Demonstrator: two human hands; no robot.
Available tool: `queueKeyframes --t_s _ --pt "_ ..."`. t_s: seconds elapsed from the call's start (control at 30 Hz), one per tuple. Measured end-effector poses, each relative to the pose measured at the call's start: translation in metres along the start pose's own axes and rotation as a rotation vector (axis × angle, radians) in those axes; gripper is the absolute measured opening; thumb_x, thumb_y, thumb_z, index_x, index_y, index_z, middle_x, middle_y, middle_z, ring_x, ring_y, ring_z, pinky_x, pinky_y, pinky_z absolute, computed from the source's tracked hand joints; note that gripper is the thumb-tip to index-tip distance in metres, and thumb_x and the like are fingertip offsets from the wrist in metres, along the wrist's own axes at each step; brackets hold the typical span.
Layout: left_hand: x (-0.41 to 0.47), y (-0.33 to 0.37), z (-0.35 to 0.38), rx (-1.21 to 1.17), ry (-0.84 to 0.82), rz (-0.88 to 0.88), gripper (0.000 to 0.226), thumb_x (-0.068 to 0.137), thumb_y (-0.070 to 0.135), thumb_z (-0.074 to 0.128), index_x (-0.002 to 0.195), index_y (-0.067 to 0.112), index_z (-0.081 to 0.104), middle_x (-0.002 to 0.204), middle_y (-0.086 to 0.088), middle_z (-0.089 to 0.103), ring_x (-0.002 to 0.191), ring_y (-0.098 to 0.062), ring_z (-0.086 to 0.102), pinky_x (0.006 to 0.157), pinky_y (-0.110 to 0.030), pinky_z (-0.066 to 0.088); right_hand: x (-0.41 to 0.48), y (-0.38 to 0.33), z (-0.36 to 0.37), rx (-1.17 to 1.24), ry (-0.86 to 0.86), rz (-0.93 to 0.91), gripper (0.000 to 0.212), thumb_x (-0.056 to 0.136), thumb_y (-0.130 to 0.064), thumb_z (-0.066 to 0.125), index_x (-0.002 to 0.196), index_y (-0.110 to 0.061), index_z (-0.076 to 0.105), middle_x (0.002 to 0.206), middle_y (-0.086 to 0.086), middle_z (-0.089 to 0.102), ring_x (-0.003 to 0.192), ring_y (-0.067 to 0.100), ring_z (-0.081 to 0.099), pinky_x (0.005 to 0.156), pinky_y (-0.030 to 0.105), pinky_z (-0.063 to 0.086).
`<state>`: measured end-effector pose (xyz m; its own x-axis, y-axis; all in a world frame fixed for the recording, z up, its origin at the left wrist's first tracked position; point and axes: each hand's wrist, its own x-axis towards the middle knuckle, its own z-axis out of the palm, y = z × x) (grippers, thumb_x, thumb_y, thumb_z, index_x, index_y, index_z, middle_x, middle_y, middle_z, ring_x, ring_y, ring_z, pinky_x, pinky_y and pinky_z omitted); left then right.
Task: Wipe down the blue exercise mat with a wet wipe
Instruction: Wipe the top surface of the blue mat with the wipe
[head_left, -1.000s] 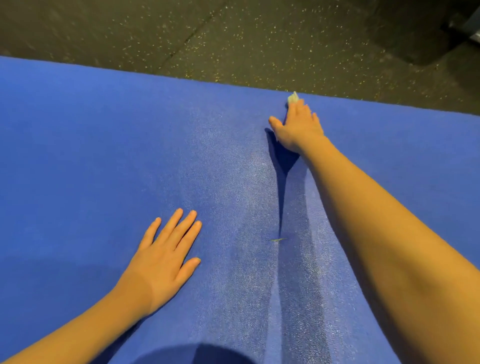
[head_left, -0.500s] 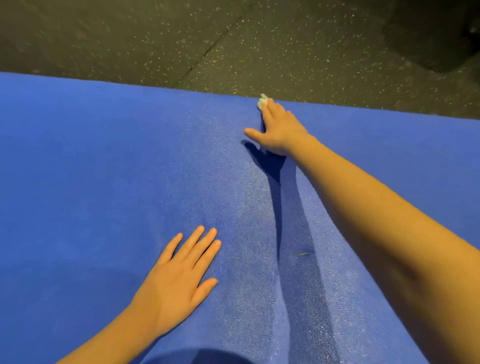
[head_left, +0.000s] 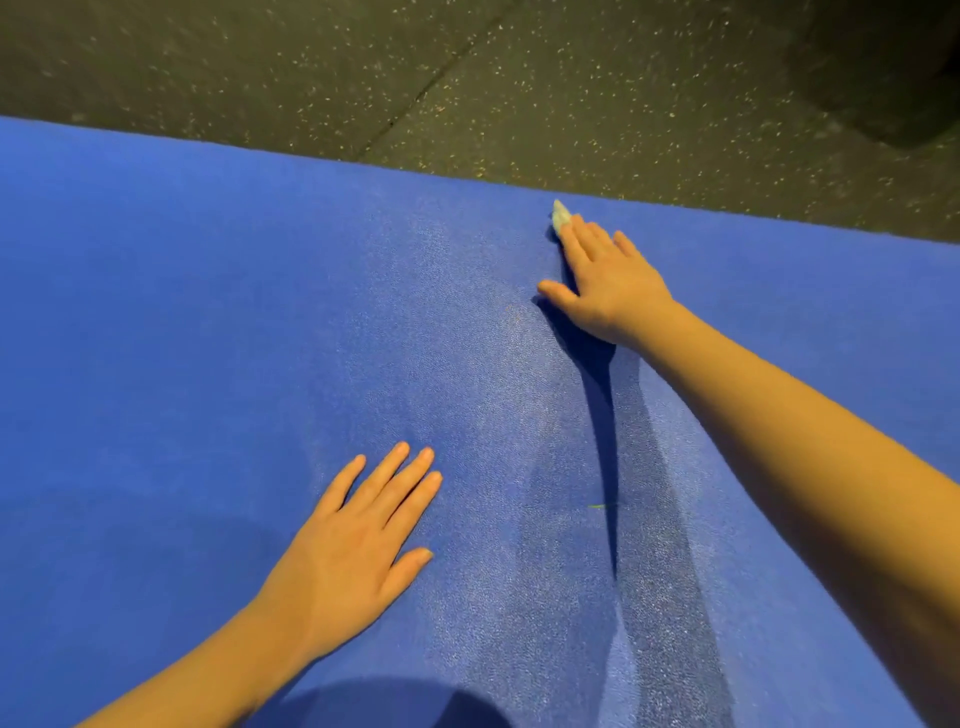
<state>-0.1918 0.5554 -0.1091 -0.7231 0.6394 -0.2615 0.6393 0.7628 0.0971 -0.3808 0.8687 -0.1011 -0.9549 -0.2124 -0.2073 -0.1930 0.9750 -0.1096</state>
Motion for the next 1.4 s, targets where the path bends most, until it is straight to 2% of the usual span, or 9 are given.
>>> queueKeyframes --t_s 0.23,0.4,0.57,0.77,0.87,0.97,1.13,1.23,1.4 --pt "0.0 0.002 0.002 0.0 0.032 -0.014 0.06 0.102 0.048 0.01 0.144 0.012 0.031 0.152 -0.006 0.037 0.142 -0.024 0.027 0.107 -0.049 0.025 -0.051 -0.037 0.021 0.078 -0.016 -0.288 0.089 0.087 -0.067 0.028 0.154 -0.012 0.01 0.162 0.003 0.008 0.146 0.025 0.017 0.116 0.038 0.013" --pt "-0.001 0.008 0.005 -0.004 0.029 -0.075 0.06 0.102 0.047 0.007 0.144 0.012 0.033 0.152 -0.005 0.034 0.148 -0.021 0.011 0.11 -0.048 0.021 -0.048 -0.038 0.022 0.13 0.014 0.004 0.078 0.093 -0.057 0.03 0.154 -0.014 0.01 0.162 0.001 0.006 0.146 0.025 0.014 0.119 0.041 0.012" --pt "-0.024 0.026 0.007 -0.064 0.02 -0.131 0.065 0.101 0.051 0.012 0.145 0.012 0.039 0.155 -0.003 0.031 0.144 -0.021 0.021 0.112 -0.046 0.016 -0.105 -0.064 0.031 0.154 -0.055 -0.295 0.085 0.087 -0.064 0.022 0.153 -0.01 0.015 0.161 0.006 0.013 0.147 0.026 0.014 0.118 0.039 0.006" --pt "-0.029 0.027 0.006 -0.07 -0.015 -0.147 0.065 0.101 0.051 0.012 0.144 0.011 0.041 0.154 -0.003 0.03 0.146 -0.019 0.016 0.113 -0.044 0.012 -0.098 -0.07 0.032 0.231 0.038 -0.012 0.073 0.095 -0.051 0.034 0.154 -0.012 0.014 0.161 0.002 0.01 0.146 0.024 0.014 0.118 0.036 0.008" --pt "-0.032 0.032 0.006 -0.104 -0.015 -0.187 0.065 0.101 0.052 0.012 0.144 0.012 0.039 0.155 -0.001 0.03 0.148 -0.011 0.002 0.114 -0.041 0.008 -0.137 -0.106 0.042 0.329 0.007 -0.184 0.08 0.087 -0.057 0.032 0.149 -0.006 0.027 0.158 0.009 0.021 0.143 0.028 0.021 0.118 0.037 0.011" --pt "-0.036 0.039 0.006 -0.129 -0.006 -0.227 0.065 0.101 0.051 0.01 0.145 0.012 0.038 0.154 -0.001 0.031 0.148 -0.011 0.003 0.114 -0.041 0.008 -0.151 -0.093 0.041 0.178 -0.099 -0.285 0.084 0.087 -0.062 0.017 0.154 -0.013 0.01 0.161 0.004 0.008 0.148 0.024 0.008 0.119 0.037 0.002" --pt "-0.037 0.042 0.003 -0.15 -0.013 -0.241 0.067 0.101 0.051 0.009 0.144 0.011 0.042 0.153 -0.002 0.032 0.142 -0.017 0.02 0.114 -0.039 0.004 -0.142 -0.081 0.032 0.16 -0.061 0.036 0.072 0.1 -0.05 0.032 0.154 -0.018 -0.003 0.162 -0.002 -0.007 0.149 0.02 -0.002 0.118 0.034 -0.005" --pt "-0.037 0.042 0.0 -0.181 -0.031 -0.24 0.069 0.101 0.053 0.008 0.141 0.011 0.045 0.152 -0.001 0.034 0.14 -0.017 0.023 0.113 -0.037 0.003 -0.176 -0.104 0.037 0.123 -0.169 -0.154 0.081 0.091 -0.063 0.014 0.154 -0.014 -0.001 0.162 0.005 -0.005 0.149 0.022 -0.005 0.117 0.033 -0.009" --pt "-0.043 0.044 -0.008 -0.244 -0.051 -0.281 0.09 0.081 0.069 -0.01 0.153 0.02 0.013 0.154 0.014 -0.008 0.142 -0.004 -0.016 0.115 -0.032 -0.013 -0.19 -0.077 0.033 0.007 -0.216 -0.137 0.075 0.096 -0.061 0.012 0.154 -0.016 -0.007 0.161 0.002 -0.008 0.149 0.019 -0.006 0.115 0.033 -0.013"
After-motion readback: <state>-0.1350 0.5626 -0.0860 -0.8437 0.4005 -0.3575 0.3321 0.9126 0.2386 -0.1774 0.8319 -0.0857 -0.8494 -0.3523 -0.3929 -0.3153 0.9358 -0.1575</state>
